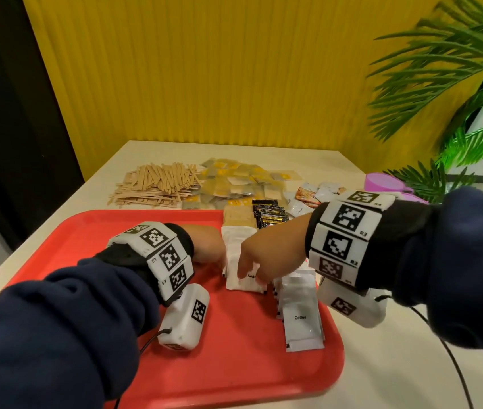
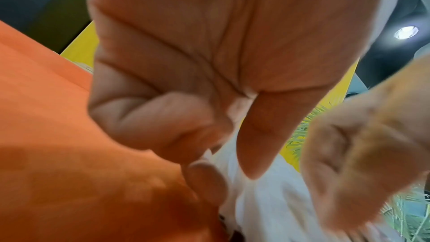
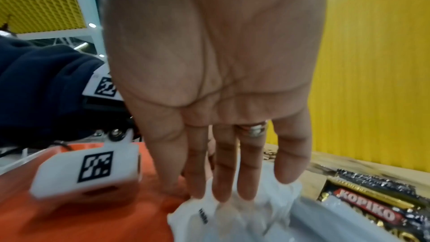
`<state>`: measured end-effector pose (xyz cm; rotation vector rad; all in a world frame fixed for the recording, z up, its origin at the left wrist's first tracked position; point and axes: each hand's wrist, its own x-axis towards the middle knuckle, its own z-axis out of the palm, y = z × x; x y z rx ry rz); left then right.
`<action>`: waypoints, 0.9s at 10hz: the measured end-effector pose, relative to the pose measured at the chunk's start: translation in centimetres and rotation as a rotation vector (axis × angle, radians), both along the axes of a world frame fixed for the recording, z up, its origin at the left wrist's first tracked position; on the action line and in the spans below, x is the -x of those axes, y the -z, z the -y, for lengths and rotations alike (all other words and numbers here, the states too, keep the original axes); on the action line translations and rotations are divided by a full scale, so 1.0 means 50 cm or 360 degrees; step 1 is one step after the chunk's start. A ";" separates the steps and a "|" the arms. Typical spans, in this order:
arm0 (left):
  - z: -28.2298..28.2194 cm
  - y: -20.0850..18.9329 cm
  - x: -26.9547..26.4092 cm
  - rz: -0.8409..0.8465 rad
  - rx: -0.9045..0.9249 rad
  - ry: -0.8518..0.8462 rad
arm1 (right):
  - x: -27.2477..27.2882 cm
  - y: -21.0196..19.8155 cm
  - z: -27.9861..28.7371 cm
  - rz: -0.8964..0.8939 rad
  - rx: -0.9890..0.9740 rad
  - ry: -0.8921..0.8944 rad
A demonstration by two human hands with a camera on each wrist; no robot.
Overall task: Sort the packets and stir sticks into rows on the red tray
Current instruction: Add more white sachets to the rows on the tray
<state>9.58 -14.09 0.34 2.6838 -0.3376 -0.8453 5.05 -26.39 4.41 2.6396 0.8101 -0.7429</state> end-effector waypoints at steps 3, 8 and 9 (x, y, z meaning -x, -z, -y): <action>-0.002 -0.017 0.002 0.0351 -0.0217 0.0020 | -0.049 -0.003 0.043 0.0073 -0.0061 0.0403; 0.016 -0.003 0.044 0.0135 0.0596 -0.0361 | -0.042 0.021 0.033 -0.0046 -0.0063 0.0432; 0.021 0.016 0.035 0.0075 0.0614 -0.0363 | -0.045 0.024 0.032 -0.0088 -0.0046 0.0434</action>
